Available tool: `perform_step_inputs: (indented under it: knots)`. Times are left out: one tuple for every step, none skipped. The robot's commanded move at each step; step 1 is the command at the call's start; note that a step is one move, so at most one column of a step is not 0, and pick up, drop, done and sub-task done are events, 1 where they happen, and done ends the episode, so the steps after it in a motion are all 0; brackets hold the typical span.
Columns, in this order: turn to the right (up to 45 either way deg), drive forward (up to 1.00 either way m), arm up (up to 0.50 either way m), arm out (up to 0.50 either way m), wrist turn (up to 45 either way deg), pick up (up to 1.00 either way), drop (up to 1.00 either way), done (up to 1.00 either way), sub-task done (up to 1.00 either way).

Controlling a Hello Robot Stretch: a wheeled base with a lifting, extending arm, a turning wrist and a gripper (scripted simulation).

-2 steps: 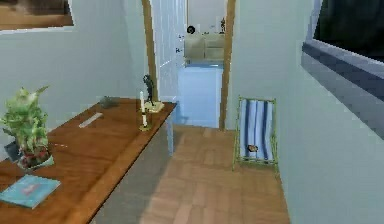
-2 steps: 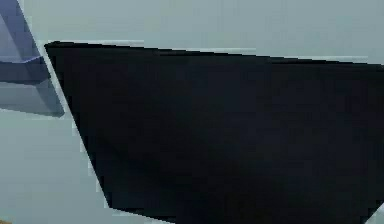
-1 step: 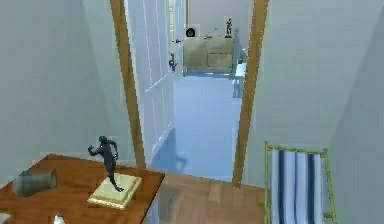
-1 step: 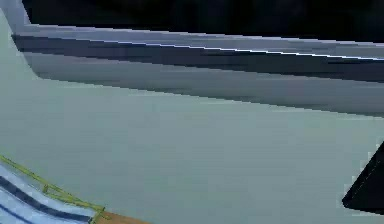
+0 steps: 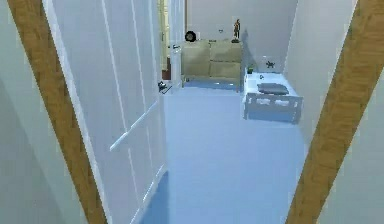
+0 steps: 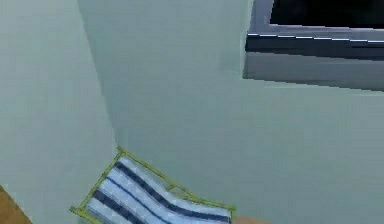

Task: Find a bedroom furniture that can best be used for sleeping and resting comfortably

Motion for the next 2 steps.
perform_step_inputs:
  knots:
    - [-6.0,0.0,0.0,0.0,0.0,0.0,0.0,0.0,0.0]
    - [0.0,0.45,0.0,0.0,0.0,0.0,0.0,0.0,0.0]
